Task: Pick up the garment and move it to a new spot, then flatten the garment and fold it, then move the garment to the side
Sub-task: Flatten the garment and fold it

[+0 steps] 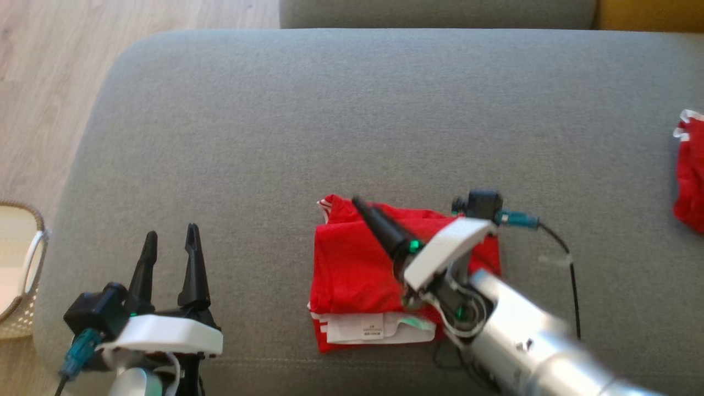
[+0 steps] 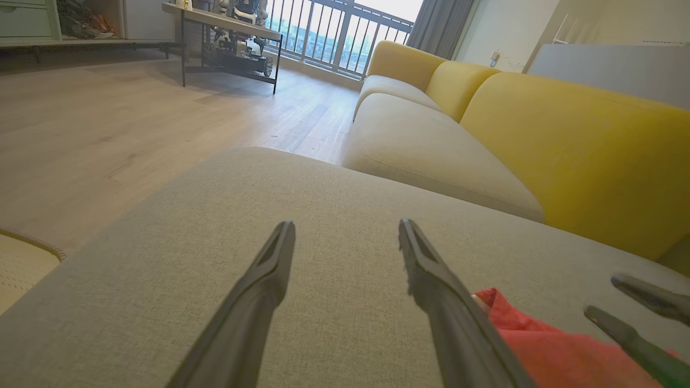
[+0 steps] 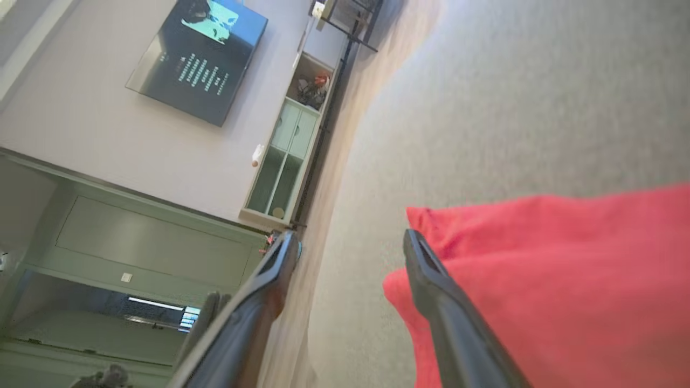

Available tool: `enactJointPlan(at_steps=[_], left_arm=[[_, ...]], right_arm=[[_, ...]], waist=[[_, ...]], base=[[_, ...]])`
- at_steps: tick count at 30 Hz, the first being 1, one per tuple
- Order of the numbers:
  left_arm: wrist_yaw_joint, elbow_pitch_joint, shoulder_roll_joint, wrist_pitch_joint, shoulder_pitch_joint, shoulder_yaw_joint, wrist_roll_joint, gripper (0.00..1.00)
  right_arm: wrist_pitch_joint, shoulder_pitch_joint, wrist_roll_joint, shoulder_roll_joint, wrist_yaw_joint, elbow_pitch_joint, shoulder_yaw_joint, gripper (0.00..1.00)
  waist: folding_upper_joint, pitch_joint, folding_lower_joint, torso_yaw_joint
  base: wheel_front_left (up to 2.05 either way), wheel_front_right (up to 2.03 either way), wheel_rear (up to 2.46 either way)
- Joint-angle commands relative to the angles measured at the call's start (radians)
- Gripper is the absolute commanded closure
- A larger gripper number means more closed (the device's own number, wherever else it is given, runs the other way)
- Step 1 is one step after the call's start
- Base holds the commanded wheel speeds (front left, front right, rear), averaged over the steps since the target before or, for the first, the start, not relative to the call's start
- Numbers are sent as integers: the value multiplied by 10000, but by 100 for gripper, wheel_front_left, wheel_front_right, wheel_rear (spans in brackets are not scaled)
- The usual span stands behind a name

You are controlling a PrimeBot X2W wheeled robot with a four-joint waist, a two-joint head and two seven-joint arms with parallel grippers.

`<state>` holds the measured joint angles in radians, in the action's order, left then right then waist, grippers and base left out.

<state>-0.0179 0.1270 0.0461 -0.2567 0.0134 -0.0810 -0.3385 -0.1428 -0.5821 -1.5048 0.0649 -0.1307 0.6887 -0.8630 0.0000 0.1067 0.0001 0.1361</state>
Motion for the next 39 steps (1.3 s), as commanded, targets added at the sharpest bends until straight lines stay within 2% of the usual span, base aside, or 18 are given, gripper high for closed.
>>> enactJointPlan(at_steps=[1,5,9,12,15,19,23,26,29,30,35,39], left_arm=[[-4,-291,41,-51,-460,378,-12,0],[-12,-339,41,-51,-426,520,29,0],[-36,-429,41,-51,-383,579,59,0],[-62,-524,41,-51,-405,659,92,0],[-69,-692,41,-51,-445,705,111,0],[-7,-963,41,-51,-460,746,136,0],[36,-1133,41,-51,-438,731,124,0],[42,-1172,41,-51,-452,693,145,0],[74,-1245,41,-51,-438,693,163,0],[74,-1245,41,-51,-438,693,163,0],[180,-1224,41,-51,-233,664,291,0],[229,-1204,41,-51,-96,599,285,0]], right_arm=[[-249,-529,123,-147,0,-183,57,0],[-614,-1102,848,317,0,-90,330,0],[-904,-1367,1903,1156,0,-142,709,0],[-1090,-1482,3297,1983,0,-198,1045,0],[-1170,-1281,4671,2560,0,-412,1798,0],[-1185,-462,7153,2954,0,-1376,3662,0],[-1187,1113,9865,2821,0,-2949,5632,0],[-1188,2416,11216,2149,0,-3904,7127,0],[-1188,3429,12112,1399,0,-4738,8166,0],[-1188,3429,12112,1399,0,-4738,8166,0],[-1189,4446,13102,509,0,-5585,9113,0],[-1189,4811,13481,224,0,-5786,9242,0]], waist=[[0,-75,-1,-128],[0,-210,-1,-414],[0,-319,-1,-750],[0,-357,-1,-984],[0,-381,-1,-1190],[0,-392,-1,-1439],[0,-386,-1,-1580],[0,-387,-1,-1602],[0,-382,-1,-1620],[0,-382,-1,-1620],[0,-412,-1,-1676],[0,-399,-1,-1687]], base=[[0,0,0],[0,0,0],[0,0,0],[0,0,0],[0,0,0],[0,0,0],[0,0,0],[0,0,0],[0,0,0],[0,0,0],[0,0,0],[0,0,0]])
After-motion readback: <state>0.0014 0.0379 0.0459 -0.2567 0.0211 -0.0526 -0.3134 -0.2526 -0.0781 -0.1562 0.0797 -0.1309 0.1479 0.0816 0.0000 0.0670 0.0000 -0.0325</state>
